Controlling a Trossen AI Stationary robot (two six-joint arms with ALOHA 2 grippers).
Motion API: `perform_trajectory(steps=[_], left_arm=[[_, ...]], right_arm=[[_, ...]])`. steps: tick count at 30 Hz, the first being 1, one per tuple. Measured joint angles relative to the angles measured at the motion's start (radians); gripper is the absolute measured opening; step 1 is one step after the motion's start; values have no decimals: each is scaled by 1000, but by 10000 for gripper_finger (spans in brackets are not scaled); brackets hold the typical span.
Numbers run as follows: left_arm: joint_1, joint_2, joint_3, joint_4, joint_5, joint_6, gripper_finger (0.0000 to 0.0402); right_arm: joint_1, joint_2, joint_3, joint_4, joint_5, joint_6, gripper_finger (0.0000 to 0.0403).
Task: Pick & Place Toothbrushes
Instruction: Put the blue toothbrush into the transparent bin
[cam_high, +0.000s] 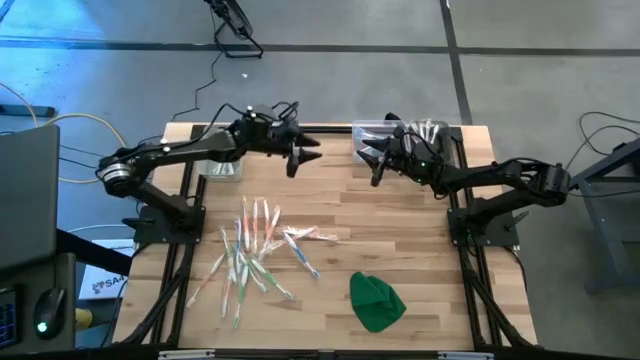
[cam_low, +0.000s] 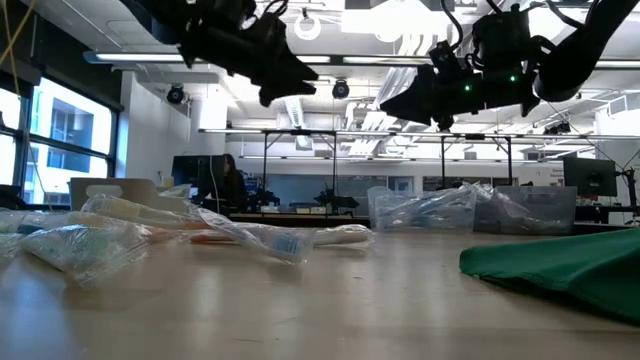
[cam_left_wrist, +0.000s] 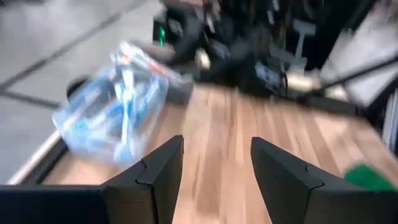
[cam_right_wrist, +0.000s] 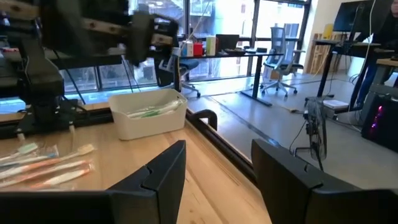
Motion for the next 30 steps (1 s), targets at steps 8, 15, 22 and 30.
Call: perform_trajectory(steps=[8, 15, 22, 30], left_arm=[[-131, -64, 0, -266, -167, 147, 183], [-240, -64, 0, -363, -197, 245, 183], [-347, -64, 0, -372, -202, 245, 183], [-485, -64, 0, -412, -353, 245, 183]], right_arm=[[-1, 0, 0, -1, -1, -2, 176], [-1, 0, 0, -55, -37, 106, 176], [35, 0, -1, -96, -275, 254, 176], [169, -10, -1, -94, -312, 261, 161]])
